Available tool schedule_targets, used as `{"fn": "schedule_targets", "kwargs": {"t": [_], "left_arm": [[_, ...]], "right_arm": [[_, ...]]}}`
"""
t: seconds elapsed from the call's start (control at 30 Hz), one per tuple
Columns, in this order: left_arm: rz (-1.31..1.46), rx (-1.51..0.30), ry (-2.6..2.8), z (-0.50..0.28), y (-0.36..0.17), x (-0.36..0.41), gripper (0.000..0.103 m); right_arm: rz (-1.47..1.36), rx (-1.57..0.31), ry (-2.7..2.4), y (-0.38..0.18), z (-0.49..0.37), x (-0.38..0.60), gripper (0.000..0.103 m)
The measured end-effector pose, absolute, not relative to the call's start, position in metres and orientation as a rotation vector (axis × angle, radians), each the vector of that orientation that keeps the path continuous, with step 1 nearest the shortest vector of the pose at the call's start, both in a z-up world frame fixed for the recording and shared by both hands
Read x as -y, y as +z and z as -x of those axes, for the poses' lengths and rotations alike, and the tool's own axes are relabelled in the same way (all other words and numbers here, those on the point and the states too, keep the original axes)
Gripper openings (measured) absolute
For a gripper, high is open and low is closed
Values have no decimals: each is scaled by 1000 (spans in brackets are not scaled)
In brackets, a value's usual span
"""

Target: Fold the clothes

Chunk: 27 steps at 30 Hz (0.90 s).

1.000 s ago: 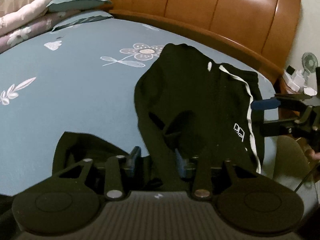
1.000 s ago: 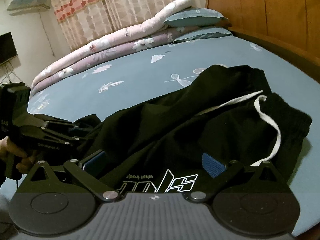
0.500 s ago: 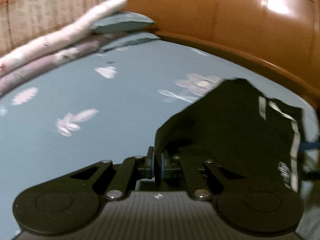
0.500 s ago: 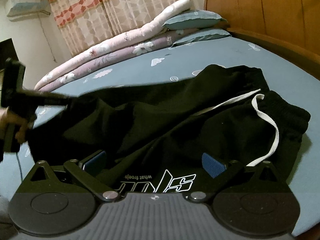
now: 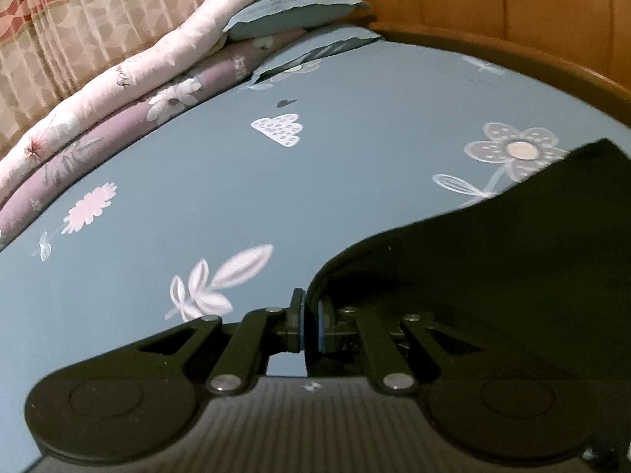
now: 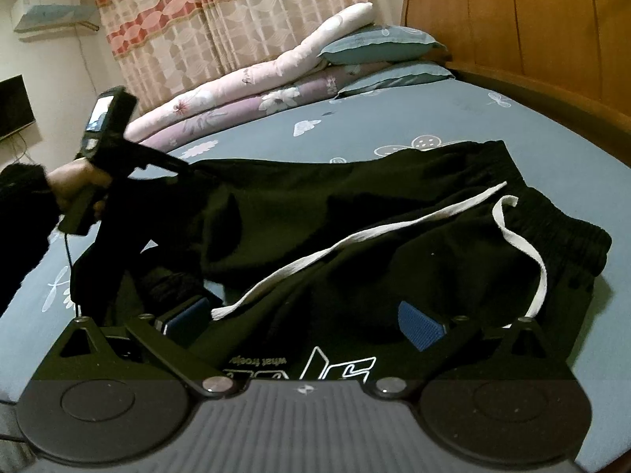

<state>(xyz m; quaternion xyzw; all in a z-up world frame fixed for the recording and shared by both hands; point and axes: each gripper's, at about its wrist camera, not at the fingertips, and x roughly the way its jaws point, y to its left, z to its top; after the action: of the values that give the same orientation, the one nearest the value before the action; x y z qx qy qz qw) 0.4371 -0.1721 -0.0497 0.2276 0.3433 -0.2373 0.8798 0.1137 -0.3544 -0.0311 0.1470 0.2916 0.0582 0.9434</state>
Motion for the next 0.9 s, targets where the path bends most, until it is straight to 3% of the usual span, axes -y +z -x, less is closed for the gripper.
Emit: {"fn": "schedule_targets", "kwargs": {"t": [0.43, 0.57, 0.7, 0.77, 0.9], "left_arm": [[-522, -765, -419, -503, -83, 202, 5], [-538, -770, -420, -499, -94, 194, 15], [-522, -783, -433, -491, -79, 182, 18], [-546, -769, -444, -482, -67, 177, 25], [-531, -754, -486, -460, -39, 161, 33]], "right_arm": [[-316, -603, 99, -42, -123, 366, 103], [-333, -625, 97, -48, -128, 369, 103], [-383, -643, 80, -54, -132, 375, 103], [-365, -624, 88, -46, -130, 376, 102], [-268, -583, 151, -14, -131, 384, 91]]}}
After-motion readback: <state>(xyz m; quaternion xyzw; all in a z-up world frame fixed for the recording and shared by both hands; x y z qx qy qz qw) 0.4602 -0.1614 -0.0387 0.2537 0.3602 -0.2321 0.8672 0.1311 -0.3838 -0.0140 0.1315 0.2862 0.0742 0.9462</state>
